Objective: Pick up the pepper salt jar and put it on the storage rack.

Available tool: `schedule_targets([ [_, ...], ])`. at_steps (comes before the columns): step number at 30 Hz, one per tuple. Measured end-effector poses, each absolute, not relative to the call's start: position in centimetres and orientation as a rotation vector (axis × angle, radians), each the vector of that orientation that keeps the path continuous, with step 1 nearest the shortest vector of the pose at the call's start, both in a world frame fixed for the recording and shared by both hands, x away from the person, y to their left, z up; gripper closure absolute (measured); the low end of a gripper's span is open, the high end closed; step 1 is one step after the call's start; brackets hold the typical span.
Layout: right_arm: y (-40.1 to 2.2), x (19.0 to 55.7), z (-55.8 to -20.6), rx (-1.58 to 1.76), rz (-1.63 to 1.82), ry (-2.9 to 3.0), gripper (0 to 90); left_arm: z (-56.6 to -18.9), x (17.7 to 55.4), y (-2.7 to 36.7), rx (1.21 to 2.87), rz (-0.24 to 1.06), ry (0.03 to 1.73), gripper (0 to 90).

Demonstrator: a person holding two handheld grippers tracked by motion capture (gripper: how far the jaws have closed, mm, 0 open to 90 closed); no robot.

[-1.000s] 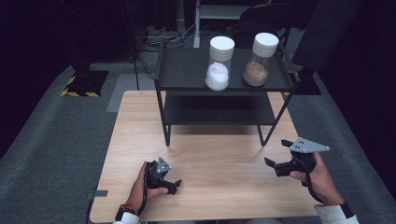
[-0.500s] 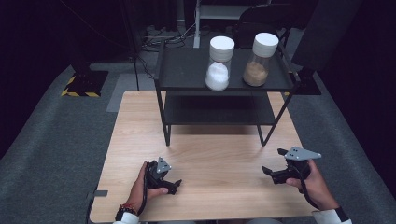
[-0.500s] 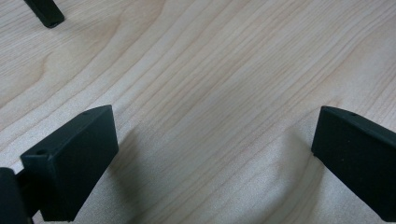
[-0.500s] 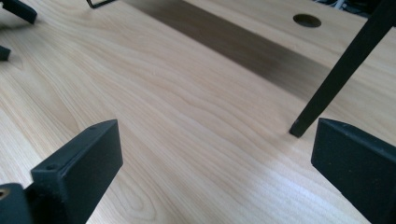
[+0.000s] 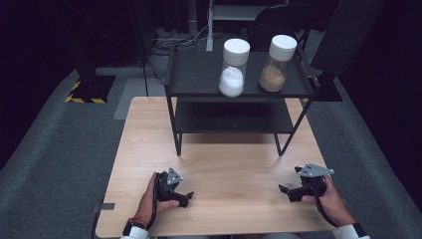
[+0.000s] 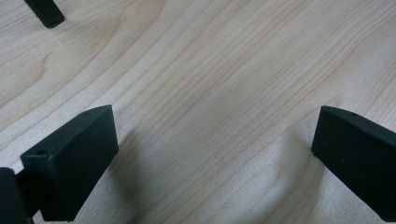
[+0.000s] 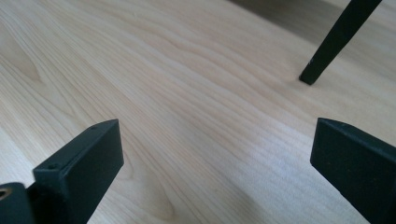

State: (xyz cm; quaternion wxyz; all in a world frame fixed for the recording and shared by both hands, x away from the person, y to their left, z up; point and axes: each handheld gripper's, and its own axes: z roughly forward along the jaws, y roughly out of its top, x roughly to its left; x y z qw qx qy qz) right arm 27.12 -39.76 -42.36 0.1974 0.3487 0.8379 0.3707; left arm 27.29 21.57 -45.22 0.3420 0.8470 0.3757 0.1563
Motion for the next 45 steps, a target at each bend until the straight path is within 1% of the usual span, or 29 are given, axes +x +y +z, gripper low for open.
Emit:
schedule_targets([
  [20,-39.4,28.1,-44.2,1.015,0.951,2.418,2.4,-45.2,27.3,21.6,2.203,0.407,0.977,0.2],
  [28,-40.2,28.1,-45.0,1.056,0.999,2.393,0.0,-45.2,27.3,21.6,2.203,0.406,0.977,0.2],
  [45,-40.2,28.0,-45.0,1.060,0.998,2.390,0.0,-45.2,27.3,21.6,2.203,0.406,0.976,0.1],
])
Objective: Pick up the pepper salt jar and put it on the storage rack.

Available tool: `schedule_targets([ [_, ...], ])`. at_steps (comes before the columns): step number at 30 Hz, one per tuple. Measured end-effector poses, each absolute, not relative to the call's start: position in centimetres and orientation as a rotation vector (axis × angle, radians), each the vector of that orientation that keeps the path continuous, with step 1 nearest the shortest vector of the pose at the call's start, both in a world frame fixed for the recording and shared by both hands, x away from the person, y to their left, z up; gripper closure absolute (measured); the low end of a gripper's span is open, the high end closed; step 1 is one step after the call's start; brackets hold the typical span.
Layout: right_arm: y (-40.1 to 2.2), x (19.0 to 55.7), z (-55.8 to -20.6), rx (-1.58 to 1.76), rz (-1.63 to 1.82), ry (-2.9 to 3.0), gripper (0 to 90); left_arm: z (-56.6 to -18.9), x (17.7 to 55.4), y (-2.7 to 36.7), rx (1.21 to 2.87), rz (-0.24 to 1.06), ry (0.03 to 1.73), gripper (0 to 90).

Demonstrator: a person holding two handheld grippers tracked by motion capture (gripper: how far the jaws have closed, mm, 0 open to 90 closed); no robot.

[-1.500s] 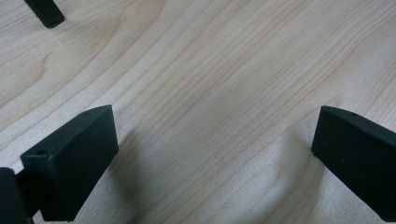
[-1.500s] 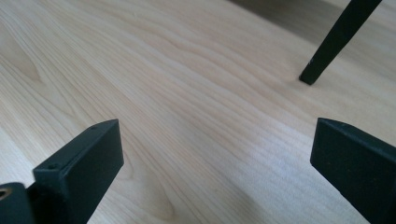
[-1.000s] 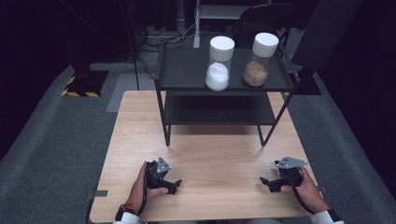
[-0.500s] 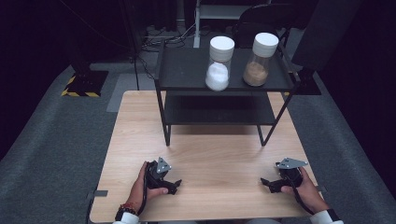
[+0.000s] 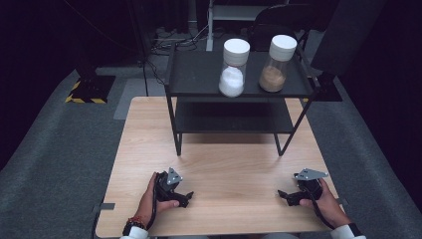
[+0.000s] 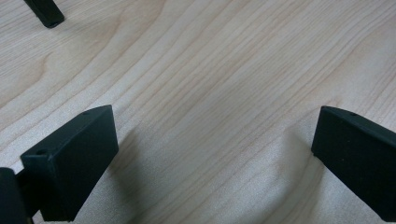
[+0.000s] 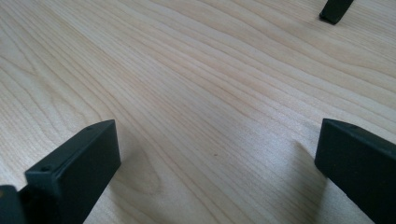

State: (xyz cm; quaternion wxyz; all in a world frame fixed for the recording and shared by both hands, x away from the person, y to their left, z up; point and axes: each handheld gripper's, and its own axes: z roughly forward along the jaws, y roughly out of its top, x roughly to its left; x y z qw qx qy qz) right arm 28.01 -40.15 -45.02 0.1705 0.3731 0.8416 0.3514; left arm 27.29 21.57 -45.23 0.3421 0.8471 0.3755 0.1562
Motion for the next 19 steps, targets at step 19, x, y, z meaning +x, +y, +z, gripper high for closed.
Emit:
schedule_targets([
  [19,-40.22,28.09,-45.03,1.053,1.000,2.394,0.0,-45.22,27.30,21.57,2.203,0.406,0.976,0.1],
])
